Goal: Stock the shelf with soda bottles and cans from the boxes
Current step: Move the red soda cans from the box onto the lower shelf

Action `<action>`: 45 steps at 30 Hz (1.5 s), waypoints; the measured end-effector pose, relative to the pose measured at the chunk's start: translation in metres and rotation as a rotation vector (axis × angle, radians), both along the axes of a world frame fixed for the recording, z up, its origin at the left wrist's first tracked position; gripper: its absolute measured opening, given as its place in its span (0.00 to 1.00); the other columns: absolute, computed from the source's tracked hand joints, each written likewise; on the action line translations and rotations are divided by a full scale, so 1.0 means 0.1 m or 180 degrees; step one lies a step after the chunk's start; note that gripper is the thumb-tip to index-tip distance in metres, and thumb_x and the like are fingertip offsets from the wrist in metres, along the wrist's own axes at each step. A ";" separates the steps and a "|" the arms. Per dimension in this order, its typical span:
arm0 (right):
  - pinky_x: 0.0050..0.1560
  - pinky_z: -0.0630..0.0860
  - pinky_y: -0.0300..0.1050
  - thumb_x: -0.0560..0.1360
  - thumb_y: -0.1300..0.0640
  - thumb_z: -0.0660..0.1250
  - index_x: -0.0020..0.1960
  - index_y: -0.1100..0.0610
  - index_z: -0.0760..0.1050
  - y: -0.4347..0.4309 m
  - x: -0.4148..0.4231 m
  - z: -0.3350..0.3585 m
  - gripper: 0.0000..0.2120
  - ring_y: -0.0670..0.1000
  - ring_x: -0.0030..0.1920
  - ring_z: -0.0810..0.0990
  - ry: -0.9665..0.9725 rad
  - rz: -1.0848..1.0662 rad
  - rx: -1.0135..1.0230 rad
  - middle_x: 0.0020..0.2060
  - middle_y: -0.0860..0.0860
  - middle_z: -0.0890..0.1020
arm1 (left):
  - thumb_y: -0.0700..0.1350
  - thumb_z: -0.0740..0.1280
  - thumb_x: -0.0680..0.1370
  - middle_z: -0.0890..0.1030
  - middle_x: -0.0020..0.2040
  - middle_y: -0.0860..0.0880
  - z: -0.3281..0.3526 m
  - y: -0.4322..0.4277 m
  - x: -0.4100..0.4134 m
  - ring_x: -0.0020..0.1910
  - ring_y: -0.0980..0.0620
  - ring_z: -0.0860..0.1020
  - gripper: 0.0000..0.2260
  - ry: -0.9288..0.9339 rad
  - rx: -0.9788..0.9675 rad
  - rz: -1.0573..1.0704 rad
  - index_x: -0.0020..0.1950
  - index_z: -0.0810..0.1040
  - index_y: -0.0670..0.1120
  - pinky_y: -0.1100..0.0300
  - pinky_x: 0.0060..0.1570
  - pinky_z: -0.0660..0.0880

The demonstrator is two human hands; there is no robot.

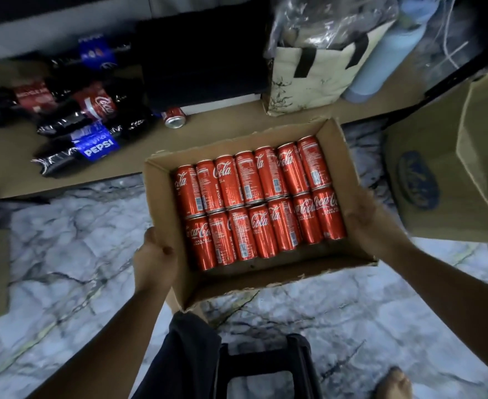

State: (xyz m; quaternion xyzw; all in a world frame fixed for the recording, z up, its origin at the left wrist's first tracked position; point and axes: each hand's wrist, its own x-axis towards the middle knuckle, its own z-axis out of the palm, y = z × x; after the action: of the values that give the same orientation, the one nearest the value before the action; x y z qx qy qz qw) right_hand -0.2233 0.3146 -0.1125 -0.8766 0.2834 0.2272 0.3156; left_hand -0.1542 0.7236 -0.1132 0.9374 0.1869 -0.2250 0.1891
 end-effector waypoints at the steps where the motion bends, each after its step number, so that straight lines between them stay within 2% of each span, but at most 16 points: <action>1: 0.64 0.74 0.56 0.83 0.49 0.61 0.79 0.52 0.60 0.06 -0.04 0.12 0.26 0.62 0.64 0.77 -0.0136 0.0096 0.0082 0.68 0.58 0.75 | 0.39 0.61 0.81 0.80 0.61 0.38 0.12 -0.01 -0.02 0.57 0.35 0.79 0.21 0.0066 -0.0008 -0.0203 0.75 0.66 0.42 0.48 0.53 0.75; 4: 0.66 0.74 0.56 0.83 0.50 0.60 0.80 0.49 0.58 0.20 -0.19 0.51 0.27 0.57 0.68 0.75 -0.0274 0.0517 0.0262 0.74 0.53 0.70 | 0.42 0.61 0.83 0.78 0.65 0.38 0.55 -0.14 -0.12 0.59 0.38 0.79 0.24 0.0212 -0.0010 -0.0896 0.78 0.61 0.41 0.48 0.54 0.74; 7: 0.66 0.75 0.57 0.83 0.46 0.56 0.80 0.50 0.60 0.34 -0.34 1.01 0.26 0.57 0.68 0.75 -0.0106 0.0793 0.0331 0.73 0.53 0.72 | 0.47 0.59 0.84 0.78 0.68 0.42 1.11 -0.29 -0.34 0.61 0.40 0.79 0.24 0.0181 -0.0233 -0.1224 0.79 0.61 0.47 0.48 0.57 0.76; 9: 0.65 0.76 0.57 0.83 0.46 0.58 0.79 0.50 0.61 0.44 -0.51 1.35 0.26 0.57 0.67 0.75 -0.0098 0.0958 0.0308 0.72 0.51 0.73 | 0.51 0.58 0.83 0.79 0.65 0.43 1.49 -0.36 -0.53 0.58 0.42 0.80 0.24 0.0153 -0.0355 -0.1310 0.80 0.59 0.51 0.48 0.55 0.78; 13: 0.71 0.71 0.52 0.83 0.47 0.59 0.80 0.53 0.61 0.61 -0.91 2.09 0.27 0.55 0.74 0.70 -0.0208 0.1359 0.0100 0.75 0.51 0.71 | 0.52 0.58 0.84 0.81 0.62 0.44 2.32 -0.45 -0.90 0.55 0.44 0.81 0.25 -0.0011 -0.0454 -0.1415 0.81 0.58 0.52 0.50 0.53 0.79; 18: 0.77 0.61 0.49 0.85 0.47 0.56 0.82 0.52 0.54 0.91 -1.21 2.95 0.29 0.51 0.78 0.62 -0.0218 0.1481 0.0021 0.80 0.50 0.62 | 0.51 0.60 0.84 0.78 0.69 0.45 3.05 -0.38 -1.28 0.61 0.45 0.79 0.25 -0.0123 -0.0639 -0.1323 0.81 0.60 0.50 0.51 0.57 0.78; 22: 0.78 0.59 0.51 0.84 0.46 0.55 0.83 0.52 0.52 1.16 -1.37 3.24 0.30 0.48 0.79 0.59 -0.0114 0.1341 -0.0034 0.80 0.50 0.61 | 0.52 0.59 0.83 0.76 0.71 0.46 3.26 -0.19 -1.29 0.62 0.44 0.78 0.25 0.0152 -0.0681 -0.1677 0.80 0.60 0.51 0.48 0.57 0.79; 26: 0.78 0.60 0.53 0.84 0.45 0.55 0.82 0.54 0.56 1.52 -1.40 3.44 0.29 0.50 0.79 0.60 -0.0055 0.1122 -0.0192 0.79 0.51 0.64 | 0.53 0.62 0.83 0.78 0.68 0.45 3.49 -0.05 -1.06 0.61 0.44 0.79 0.23 0.0185 -0.0700 -0.1979 0.77 0.65 0.47 0.53 0.55 0.77; 30: 0.78 0.59 0.53 0.84 0.47 0.56 0.81 0.56 0.58 1.78 -1.44 3.64 0.28 0.51 0.79 0.60 -0.0054 0.0837 -0.0245 0.79 0.52 0.65 | 0.54 0.60 0.82 0.78 0.64 0.44 3.74 -0.06 -0.92 0.56 0.43 0.80 0.21 0.0202 -0.0595 -0.2434 0.73 0.67 0.47 0.50 0.52 0.79; 32: 0.78 0.59 0.53 0.84 0.48 0.56 0.81 0.56 0.58 1.83 -1.49 3.74 0.28 0.51 0.79 0.60 -0.0081 0.0772 -0.0199 0.79 0.52 0.65 | 0.54 0.60 0.82 0.79 0.62 0.44 3.84 -0.17 -0.95 0.54 0.43 0.79 0.19 0.0202 -0.0616 -0.2535 0.70 0.69 0.46 0.52 0.48 0.78; 35: 0.78 0.59 0.53 0.84 0.48 0.56 0.81 0.55 0.58 1.76 -1.59 3.84 0.28 0.51 0.79 0.60 -0.0175 0.0889 -0.0183 0.79 0.51 0.64 | 0.53 0.60 0.83 0.81 0.60 0.45 3.94 -0.42 -1.04 0.53 0.44 0.80 0.19 0.0235 -0.0607 -0.2494 0.72 0.70 0.46 0.55 0.46 0.76; 38: 0.79 0.57 0.53 0.84 0.47 0.56 0.81 0.56 0.58 1.48 -1.70 3.86 0.28 0.50 0.79 0.59 -0.0194 0.0993 -0.0148 0.79 0.51 0.63 | 0.52 0.61 0.83 0.82 0.57 0.45 4.03 -0.73 -1.17 0.52 0.44 0.80 0.17 0.0330 -0.0556 -0.2394 0.70 0.72 0.47 0.54 0.46 0.77; 41: 0.80 0.54 0.52 0.84 0.46 0.55 0.82 0.56 0.56 1.14 -1.82 3.84 0.29 0.50 0.80 0.57 -0.0046 0.1120 -0.0018 0.80 0.52 0.61 | 0.51 0.61 0.82 0.82 0.55 0.45 4.10 -1.01 -1.31 0.52 0.43 0.80 0.17 0.0428 -0.0522 -0.2178 0.69 0.73 0.46 0.51 0.50 0.79; 45: 0.79 0.55 0.53 0.84 0.47 0.55 0.82 0.56 0.55 0.82 -1.83 3.89 0.29 0.50 0.80 0.57 0.0046 0.1138 0.0037 0.80 0.52 0.61 | 0.52 0.61 0.82 0.82 0.58 0.46 4.20 -1.20 -1.46 0.54 0.44 0.80 0.17 0.0417 -0.0476 -0.2002 0.69 0.74 0.47 0.51 0.52 0.79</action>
State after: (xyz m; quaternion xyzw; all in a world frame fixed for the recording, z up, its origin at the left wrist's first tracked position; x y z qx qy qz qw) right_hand -0.4067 0.3970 0.2764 -0.9095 0.1239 0.2876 0.2732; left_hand -0.3004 0.6035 0.3068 0.9162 -0.1170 -0.3454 0.1663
